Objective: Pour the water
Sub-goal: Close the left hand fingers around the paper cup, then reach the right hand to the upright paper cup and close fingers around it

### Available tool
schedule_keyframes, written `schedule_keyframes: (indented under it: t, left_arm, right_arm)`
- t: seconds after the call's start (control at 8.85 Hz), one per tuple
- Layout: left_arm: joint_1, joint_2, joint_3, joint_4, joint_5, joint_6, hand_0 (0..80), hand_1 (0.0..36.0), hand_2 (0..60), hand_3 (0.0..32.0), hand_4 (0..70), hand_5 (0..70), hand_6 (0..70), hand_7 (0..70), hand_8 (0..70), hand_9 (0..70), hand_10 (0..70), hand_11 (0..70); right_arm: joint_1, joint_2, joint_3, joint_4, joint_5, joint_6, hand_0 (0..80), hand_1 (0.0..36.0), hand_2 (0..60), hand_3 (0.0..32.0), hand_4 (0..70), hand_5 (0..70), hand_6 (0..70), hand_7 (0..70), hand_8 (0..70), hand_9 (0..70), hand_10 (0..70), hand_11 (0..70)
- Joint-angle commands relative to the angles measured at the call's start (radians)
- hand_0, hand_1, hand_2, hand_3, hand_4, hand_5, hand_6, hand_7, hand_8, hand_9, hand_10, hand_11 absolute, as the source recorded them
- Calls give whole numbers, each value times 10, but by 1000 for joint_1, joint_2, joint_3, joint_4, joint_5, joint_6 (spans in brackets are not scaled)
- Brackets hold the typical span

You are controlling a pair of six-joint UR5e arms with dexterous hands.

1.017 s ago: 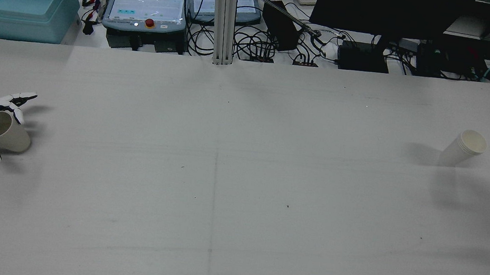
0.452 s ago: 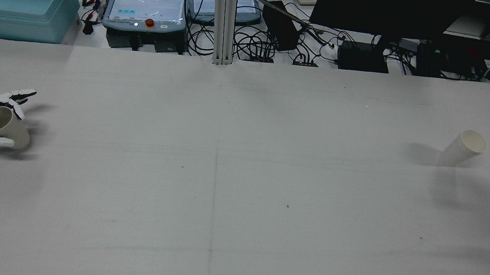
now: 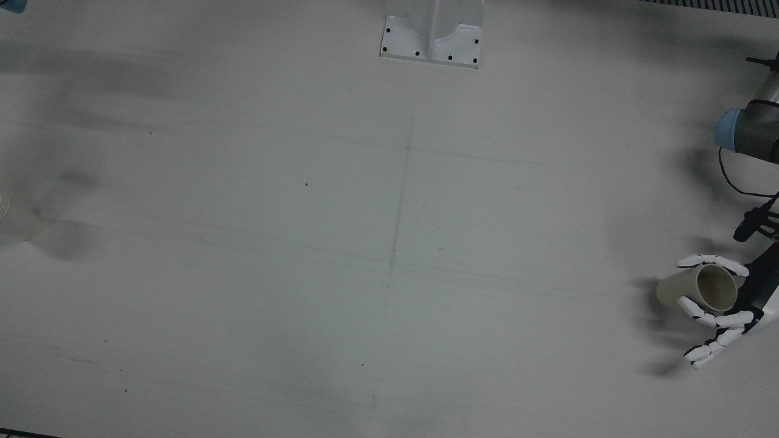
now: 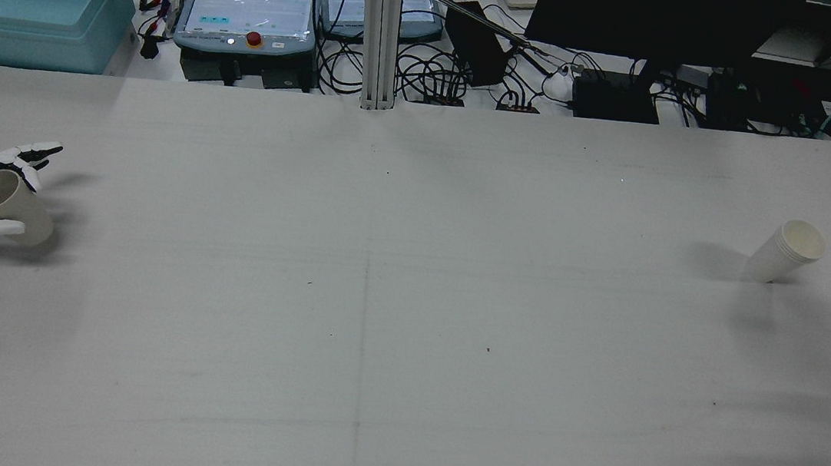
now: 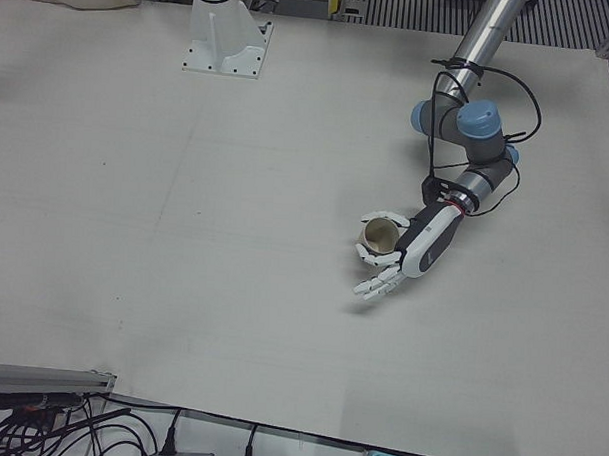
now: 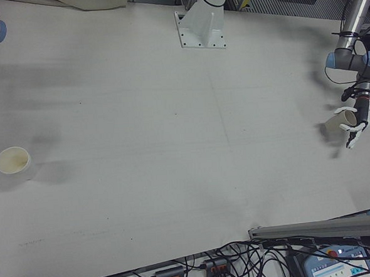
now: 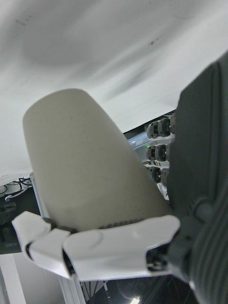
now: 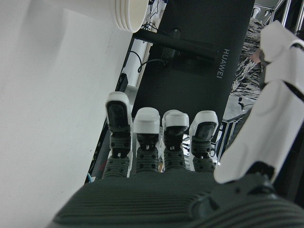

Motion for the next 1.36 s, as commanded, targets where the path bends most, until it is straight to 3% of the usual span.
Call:
schedule_keyframes:
  t: [0.0,0.11,0.34,0.57,0.79,0.9,1.24]
  left_arm:
    - [1,0,-6,41,-48,-106,500,347,600,0,700,693,130,131,66,98,52,90]
    - [1,0,-8,44,-48,-114,500,338,600,0,700,685,129,132,65,98,51,89]
    - [1,0,-9,44,-61,-114,508,327,600,0,700,678,128,135,65,99,50,88]
    - [3,0,-8,47,-71,-120,511,318,600,0,700,673,131,138,66,100,52,90]
    - [3,0,-8,47,-76,-119,508,310,600,0,700,671,135,143,68,102,52,90]
    - [3,0,-6,47,-87,-120,509,305,600,0,700,669,132,140,68,103,52,89]
    - [1,0,-4,47,-88,-120,510,296,600,0,700,663,129,134,66,101,52,88]
  right_arm:
    - [-93,204,-386,207,10,-83,493,225,275,0,36,55,37,0,0,0,3,24]
    - [-113,237,-495,310,14,-85,504,247,290,0,16,6,2,0,0,0,0,1]
    - [-116,240,-506,333,12,-106,491,187,97,0,0,0,0,0,0,0,0,0]
    - [-160,254,-496,330,12,-144,487,168,41,0,0,0,0,0,0,0,0,0]
    - [-217,286,-474,318,30,-158,490,173,44,0,0,0,0,0,0,0,0,0]
    - [-258,286,-441,307,64,-166,495,179,54,0,0,0,0,0,0,0,0,0]
    - [-297,286,-411,290,83,-175,508,196,73,0,5,6,0,0,0,0,0,0]
